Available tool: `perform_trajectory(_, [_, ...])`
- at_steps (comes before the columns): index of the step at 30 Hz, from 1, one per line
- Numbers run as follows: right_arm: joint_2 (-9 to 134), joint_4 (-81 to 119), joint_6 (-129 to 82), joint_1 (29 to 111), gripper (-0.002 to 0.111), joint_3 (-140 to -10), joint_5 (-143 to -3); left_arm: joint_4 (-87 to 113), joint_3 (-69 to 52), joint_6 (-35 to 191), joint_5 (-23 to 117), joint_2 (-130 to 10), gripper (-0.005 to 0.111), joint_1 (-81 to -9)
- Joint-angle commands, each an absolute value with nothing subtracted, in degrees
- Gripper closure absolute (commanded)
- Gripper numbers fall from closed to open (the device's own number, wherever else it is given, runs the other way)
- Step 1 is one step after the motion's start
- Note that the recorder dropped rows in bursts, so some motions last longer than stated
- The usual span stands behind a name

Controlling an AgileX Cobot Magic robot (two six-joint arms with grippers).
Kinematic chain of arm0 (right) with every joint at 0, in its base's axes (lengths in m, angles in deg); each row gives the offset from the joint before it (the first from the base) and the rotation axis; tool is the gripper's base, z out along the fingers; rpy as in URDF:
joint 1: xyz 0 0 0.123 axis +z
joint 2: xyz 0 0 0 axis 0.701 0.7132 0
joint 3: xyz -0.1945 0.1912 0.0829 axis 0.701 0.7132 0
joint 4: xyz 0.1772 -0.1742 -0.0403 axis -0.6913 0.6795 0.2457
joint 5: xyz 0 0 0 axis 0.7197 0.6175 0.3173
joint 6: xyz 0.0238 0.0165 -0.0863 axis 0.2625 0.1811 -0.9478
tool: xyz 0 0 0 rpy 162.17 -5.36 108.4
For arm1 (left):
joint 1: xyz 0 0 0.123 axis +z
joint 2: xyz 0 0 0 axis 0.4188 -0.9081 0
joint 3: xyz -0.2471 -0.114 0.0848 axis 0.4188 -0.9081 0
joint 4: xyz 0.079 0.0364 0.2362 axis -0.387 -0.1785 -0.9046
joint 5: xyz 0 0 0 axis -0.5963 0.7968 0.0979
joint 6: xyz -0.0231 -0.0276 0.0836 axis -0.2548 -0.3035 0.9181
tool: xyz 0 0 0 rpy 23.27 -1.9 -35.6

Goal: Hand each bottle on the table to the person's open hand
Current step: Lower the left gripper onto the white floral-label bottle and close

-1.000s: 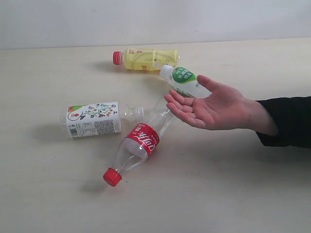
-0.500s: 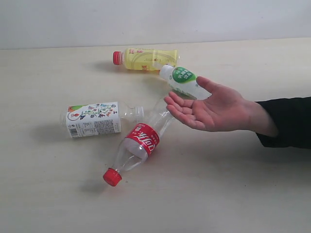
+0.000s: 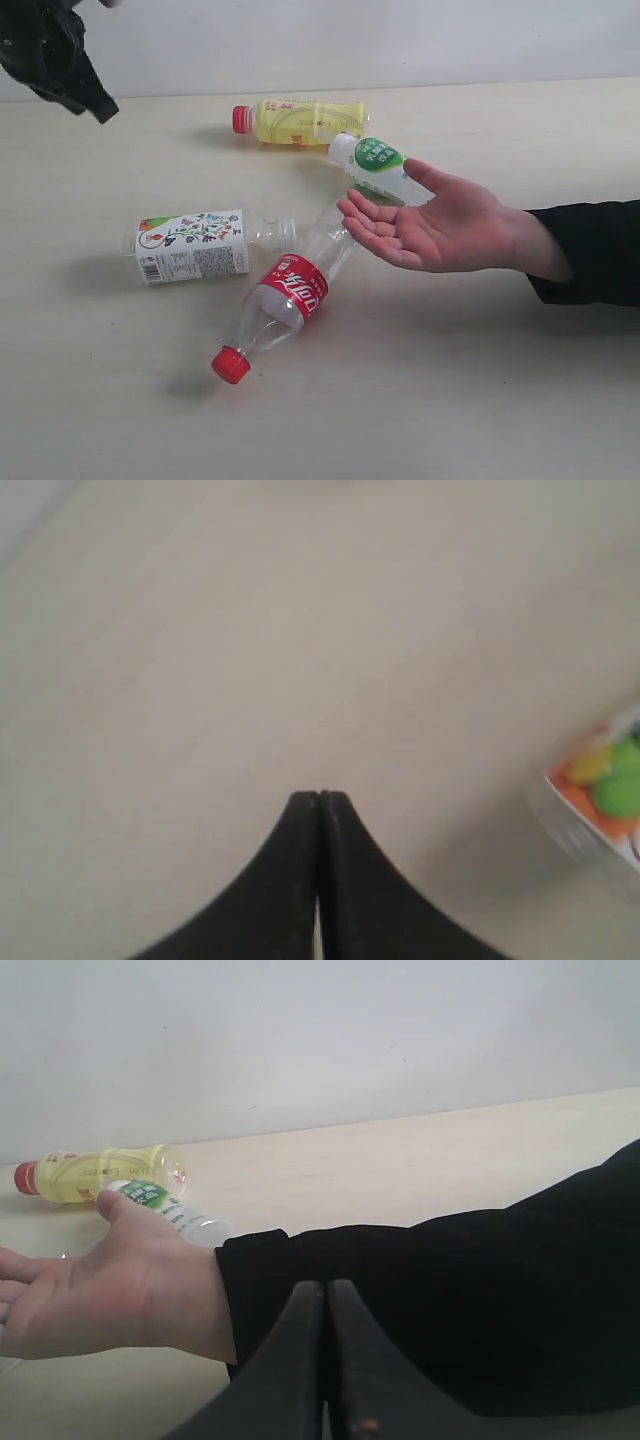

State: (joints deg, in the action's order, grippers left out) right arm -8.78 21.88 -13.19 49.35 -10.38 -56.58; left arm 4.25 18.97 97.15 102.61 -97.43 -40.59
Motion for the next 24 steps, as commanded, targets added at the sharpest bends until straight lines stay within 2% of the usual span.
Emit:
perform_trajectory(1, [-9.13,22.10,-13.41,49.19,0.108,-10.09,-56.84,16.47,26.24,118.38,117.29,-101.31,0.107,-40.88])
perform_trajectory(5, [-9.13,22.10,-13.41,49.19,0.108,-10.09,-56.84,26.70,26.84,130.65,113.93,-102.25,0.106,-40.88])
perform_trajectory(8, [-9.13,22.10,-13.41,49.19,0.108,-10.09,-56.84,34.87,26.84,137.03,113.75,-102.81,0.097,-40.88])
perform_trajectory(10, [-9.13,22.10,-13.41,49.19,0.108,-10.09,-56.84,36.66,26.84,139.70,113.90,-103.18,0.083,-40.88])
perform_trajectory(12, [-9.13,22.10,-13.41,49.19,0.108,-10.09,-56.84,36.53,26.84,139.70,114.67,-103.56,0.061,-40.88])
perform_trajectory(15, [-9.13,22.10,-13.41,49.19,0.108,-10.09,-56.84,36.78,26.84,139.17,115.40,-104.69,0.020,-40.88])
perform_trajectory(16, [-9.13,22.10,-13.41,49.19,0.108,-10.09,-56.84,36.88,26.84,138.95,115.70,-105.13,0.015,-40.88])
perform_trajectory(18, [-9.13,22.10,-13.41,49.19,0.108,-10.09,-56.84,36.92,26.84,138.82,116.17,-106.12,0.015,-40.88])
perform_trajectory(22, [-9.13,22.10,-13.41,49.19,0.108,-10.09,-56.84,35.75,26.64,138.71,116.96,-107.87,0.027,-41.37])
perform_trajectory(24, [-9.13,22.10,-13.41,49.19,0.108,-10.09,-56.84,32.70,26.64,138.71,117.27,-108.57,0.028,-42.54])
